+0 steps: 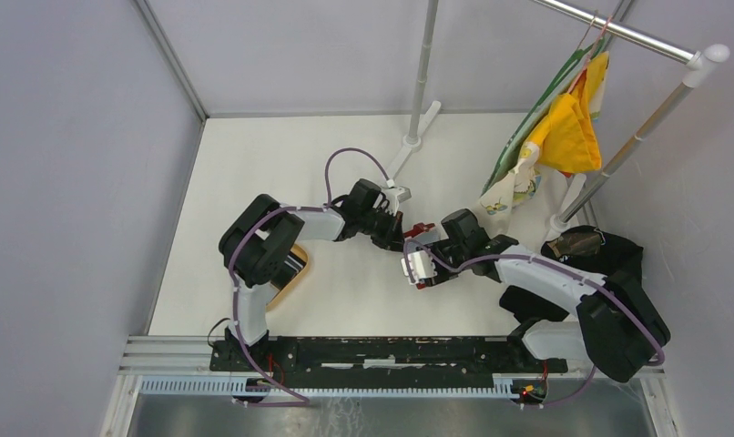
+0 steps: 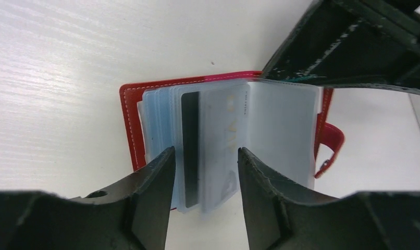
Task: Put the credit cards into the card holder
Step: Open the card holder at the center of the board.
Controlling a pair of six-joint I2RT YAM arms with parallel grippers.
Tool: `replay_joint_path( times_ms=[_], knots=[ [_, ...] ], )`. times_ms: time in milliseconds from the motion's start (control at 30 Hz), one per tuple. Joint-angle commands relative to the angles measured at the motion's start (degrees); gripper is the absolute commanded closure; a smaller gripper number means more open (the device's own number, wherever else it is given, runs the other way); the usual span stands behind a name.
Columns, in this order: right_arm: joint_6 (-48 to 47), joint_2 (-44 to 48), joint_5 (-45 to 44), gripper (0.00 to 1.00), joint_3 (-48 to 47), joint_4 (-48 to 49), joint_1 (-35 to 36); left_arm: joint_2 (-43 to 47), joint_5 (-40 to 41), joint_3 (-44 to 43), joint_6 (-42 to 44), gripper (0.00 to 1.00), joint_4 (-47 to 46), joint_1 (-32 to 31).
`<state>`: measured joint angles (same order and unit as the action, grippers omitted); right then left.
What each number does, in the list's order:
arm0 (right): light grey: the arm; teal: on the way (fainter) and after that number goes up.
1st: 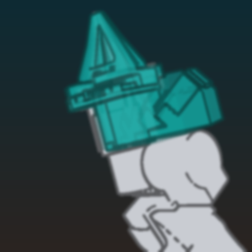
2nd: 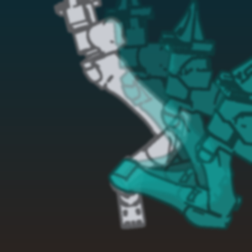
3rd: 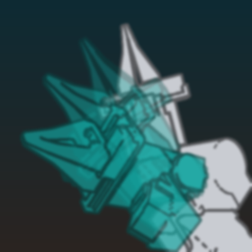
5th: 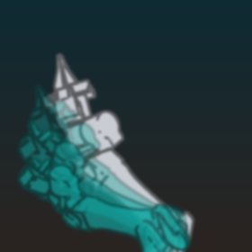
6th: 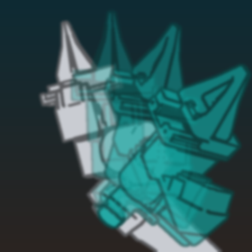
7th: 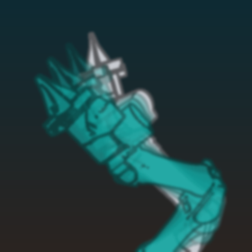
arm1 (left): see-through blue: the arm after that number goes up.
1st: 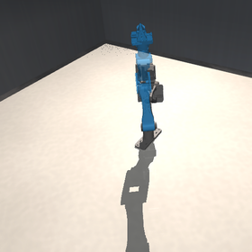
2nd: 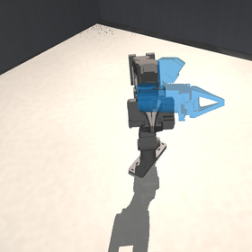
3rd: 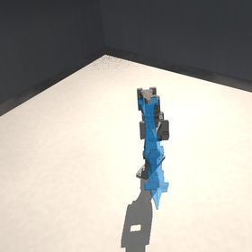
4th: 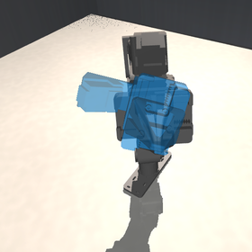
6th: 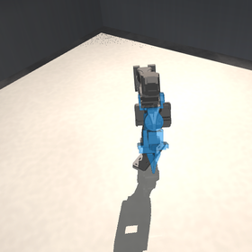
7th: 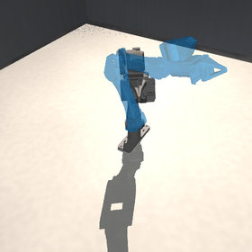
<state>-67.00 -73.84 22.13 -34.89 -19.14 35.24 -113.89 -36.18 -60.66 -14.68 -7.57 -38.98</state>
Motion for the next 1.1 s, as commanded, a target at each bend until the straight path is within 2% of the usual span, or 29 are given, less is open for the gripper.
replay_joint_path(
  times_ms=[0, 400, 867, 1000, 1067],
  knots=[
    [2.2, 4.2, -1.7, 0.51, 0.3, 7.4, 0.1, -3.1, 0.7, 0.1, 1.6, 0.93, 5.5, -0.7],
    [6.5, 4.9, -4.9, 0.59, 1.0, 11.8, 0.1, -3.8, 0.2, -0.4, 1.8, 0.93, 5.9, -0.7],
    [8.5, 1.5, -6.2, 0.49, 0.3, 11.9, 0.1, -3.9, -0.2, -0.6, 2.0, 0.93, 6.1, -0.7],
    [9.6, 0.2, -7.2, 0.49, -0.2, 12.1, 0.1, -3.4, 0.0, -0.3, 1.9, 0.88, 5.9, -0.6],
    [10.0, -0.3, -7.7, 0.49, -0.3, 12.1, 0.1, -2.7, 0.7, 0.2, 1.4, 0.81, 5.4, -0.5]
  ],
)
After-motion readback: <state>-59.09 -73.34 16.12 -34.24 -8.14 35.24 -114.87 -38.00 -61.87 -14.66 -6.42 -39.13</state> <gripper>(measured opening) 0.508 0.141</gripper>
